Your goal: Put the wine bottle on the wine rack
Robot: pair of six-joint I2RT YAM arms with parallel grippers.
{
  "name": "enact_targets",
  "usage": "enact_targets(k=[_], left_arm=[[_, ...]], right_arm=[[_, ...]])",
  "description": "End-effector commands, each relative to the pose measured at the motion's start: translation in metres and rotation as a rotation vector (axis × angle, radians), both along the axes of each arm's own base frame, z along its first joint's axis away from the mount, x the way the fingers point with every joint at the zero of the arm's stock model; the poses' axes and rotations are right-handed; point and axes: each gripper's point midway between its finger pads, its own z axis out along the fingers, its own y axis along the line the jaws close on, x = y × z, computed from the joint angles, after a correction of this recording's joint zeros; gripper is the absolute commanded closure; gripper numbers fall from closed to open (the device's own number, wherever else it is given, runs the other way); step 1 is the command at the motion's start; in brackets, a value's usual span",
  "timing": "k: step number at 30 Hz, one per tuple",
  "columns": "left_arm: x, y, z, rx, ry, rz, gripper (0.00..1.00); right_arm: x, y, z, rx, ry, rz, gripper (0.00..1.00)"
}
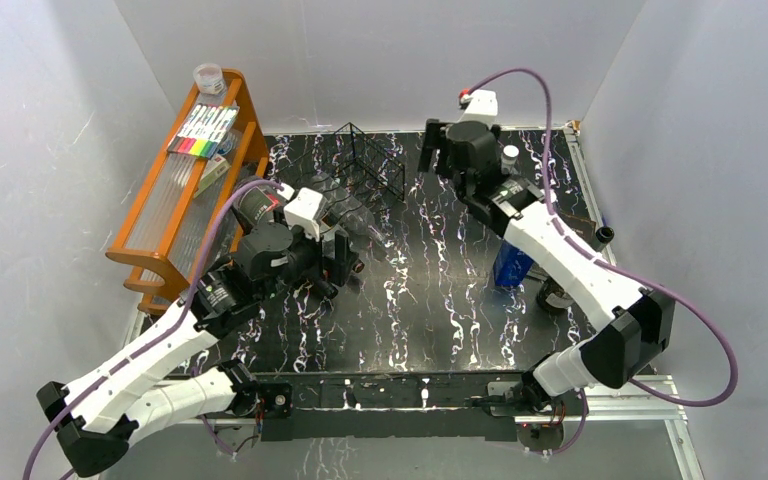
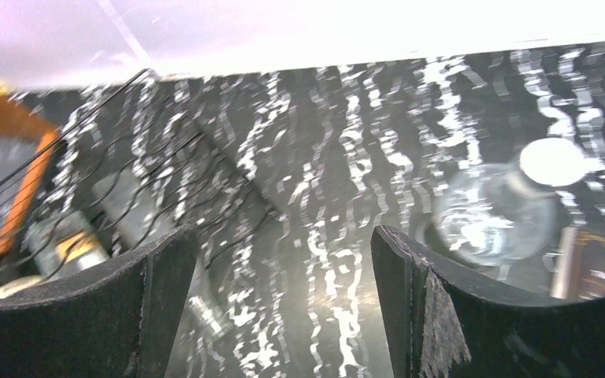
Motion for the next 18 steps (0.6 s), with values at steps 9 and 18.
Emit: enact_targets(k=[9, 18], left_arm=[[0.002, -0.002, -0.017, -0.032, -0.018, -0.001, 0.02], [0.004, -0.002, -0.022, -0.015, -0.008, 0.005, 0.02]], right_arm=[[-0.004, -0.126, 0.038, -0.169, -0.001, -0.348, 0.08], [-0.021, -0.159, 0.048, -0.216, 0.007, -0.421, 0.08]])
